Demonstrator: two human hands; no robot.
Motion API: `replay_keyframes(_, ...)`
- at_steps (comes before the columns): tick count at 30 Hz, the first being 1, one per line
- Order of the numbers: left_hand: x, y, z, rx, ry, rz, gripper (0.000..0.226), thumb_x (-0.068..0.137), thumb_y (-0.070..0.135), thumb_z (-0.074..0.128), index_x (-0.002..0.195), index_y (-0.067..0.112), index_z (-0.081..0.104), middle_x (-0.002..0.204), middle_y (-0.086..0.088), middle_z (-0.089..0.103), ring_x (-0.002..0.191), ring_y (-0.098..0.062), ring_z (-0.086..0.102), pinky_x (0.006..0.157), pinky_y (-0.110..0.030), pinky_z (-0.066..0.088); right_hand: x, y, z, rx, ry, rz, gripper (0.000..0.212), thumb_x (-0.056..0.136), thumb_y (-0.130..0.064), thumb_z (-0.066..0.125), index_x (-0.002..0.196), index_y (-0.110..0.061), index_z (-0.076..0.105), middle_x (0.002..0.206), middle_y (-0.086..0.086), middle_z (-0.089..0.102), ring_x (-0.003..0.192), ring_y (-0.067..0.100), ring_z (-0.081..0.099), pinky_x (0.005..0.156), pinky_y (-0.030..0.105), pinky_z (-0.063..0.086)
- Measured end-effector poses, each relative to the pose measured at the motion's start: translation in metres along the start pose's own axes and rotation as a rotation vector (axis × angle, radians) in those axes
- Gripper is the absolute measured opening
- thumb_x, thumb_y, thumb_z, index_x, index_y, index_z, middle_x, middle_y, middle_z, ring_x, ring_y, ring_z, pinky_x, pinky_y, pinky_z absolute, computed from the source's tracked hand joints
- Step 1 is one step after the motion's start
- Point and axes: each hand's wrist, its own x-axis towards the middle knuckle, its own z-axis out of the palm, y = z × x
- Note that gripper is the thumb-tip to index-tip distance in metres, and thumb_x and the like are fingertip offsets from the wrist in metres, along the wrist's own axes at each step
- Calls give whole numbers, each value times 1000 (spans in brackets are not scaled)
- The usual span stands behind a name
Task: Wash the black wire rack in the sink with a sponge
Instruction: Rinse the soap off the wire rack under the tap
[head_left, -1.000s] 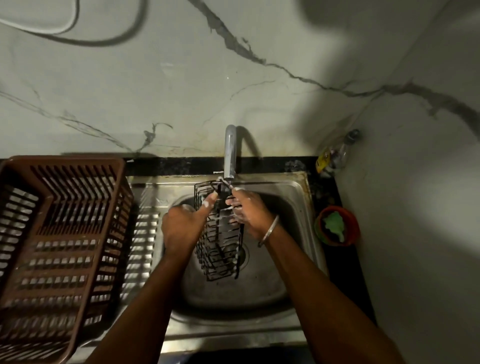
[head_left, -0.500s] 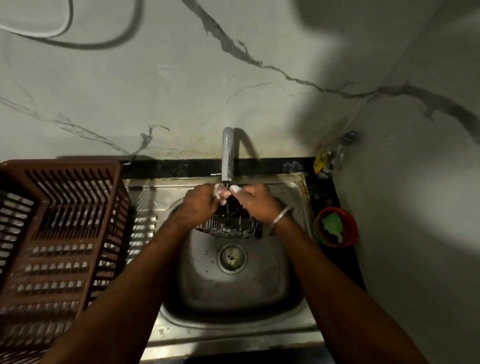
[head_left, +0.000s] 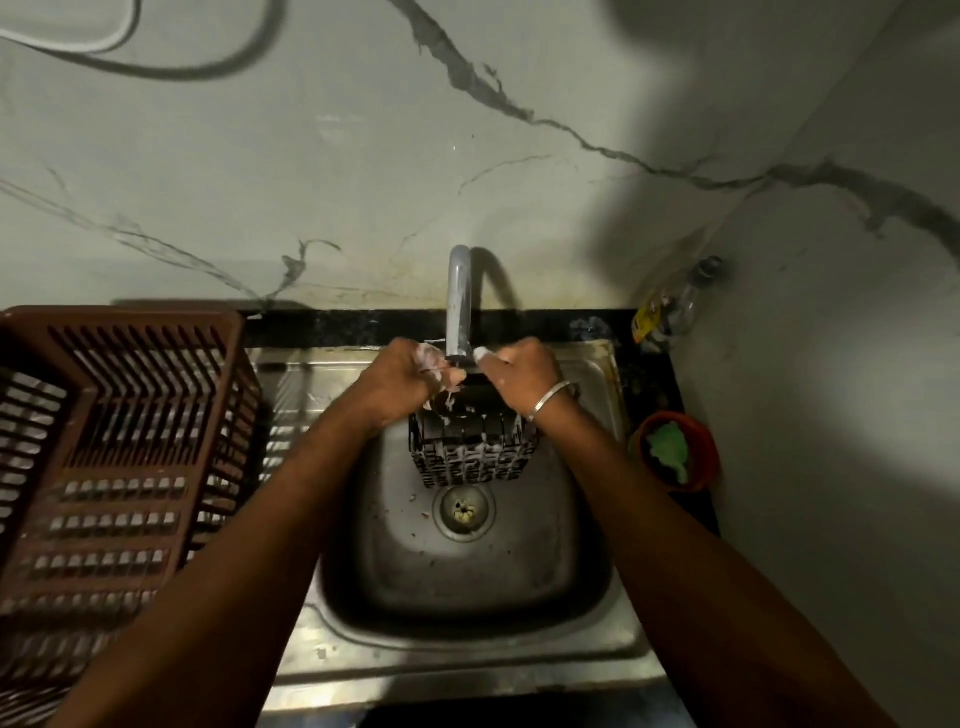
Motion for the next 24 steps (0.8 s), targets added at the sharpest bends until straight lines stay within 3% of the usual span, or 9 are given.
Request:
replay_keyframes(3,1,-2,7,-124,33,-2,25,98,20,78,77,5,73,83,-23,73,77,-23,64,78,-38,52,-1,-13,2,-209,-79,-43,56,100,-42,60,50,-18,51,53,-4,50,55,21,52,58,29,35)
replay_keyframes(7,2,-8,3,-141,-41,16,17,98,23,78,82,16,80,89,-16,78,86,-27,72,82,-40,57,4,-7,-7,-214,-44,-39,58,99,-47,61,50,-16,55,52,-2,53,55,20,55,61,31,41)
replay_keyframes(10,3,-7,12,-187,-21,21,13,101,9,69,103,-2,76,94,-17,77,84,-20,71,75,-33,59,-2,-18,3,-318,-88,-45,42,98,-47,60,68,-20,70,68,0,63,71,25,65,70,35,54)
replay_keyframes(12,1,-7,11,-195,10,-1,16,103,6,66,102,-8,72,91,-18,75,84,-23,70,78,-37,60,0,-16,-6,-278,-58,56,48,98,-52,58,64,-20,68,73,5,67,75,29,68,72,35,54)
replay_keyframes(16,-8,-17,10,-222,-63,-32,30,112,27,55,98,9,74,84,3,78,86,-10,70,90,-27,52,14,-11,-25,-269,-44,167,57,96,-62,59,70,-12,68,104,20,75,101,38,69,85,37,51)
replay_keyframes(18,-13,-15,19,-299,-74,-54,35,113,28,50,90,12,72,75,3,77,82,-11,71,92,-29,53,15,-13,-25,-263,-98,209,63,95,-69,56,90,-9,75,111,19,74,107,37,69,89,39,52)
replay_keyframes(20,-12,-14,28,-418,9,-47,31,111,22,57,88,5,68,74,-4,74,78,-17,69,90,-37,55,14,-15,-22,-218,-91,211,65,96,-68,55,98,-7,77,106,17,75,103,36,70,90,39,54)
replay_keyframes(22,-7,-13,31,-503,120,-87,19,108,14,62,92,5,67,80,-7,74,79,-17,69,88,-38,57,5,-18,-9,-182,-108,98,52,102,-54,55,73,-14,71,80,10,72,84,31,69,82,38,55)
replay_keyframes(24,-3,-12,30,-474,86,-65,21,109,15,59,98,1,72,89,-14,76,86,-22,71,90,-41,57,-3,-24,7,-190,-125,-10,47,105,-37,53,62,-22,59,73,6,67,75,28,68,78,44,59)
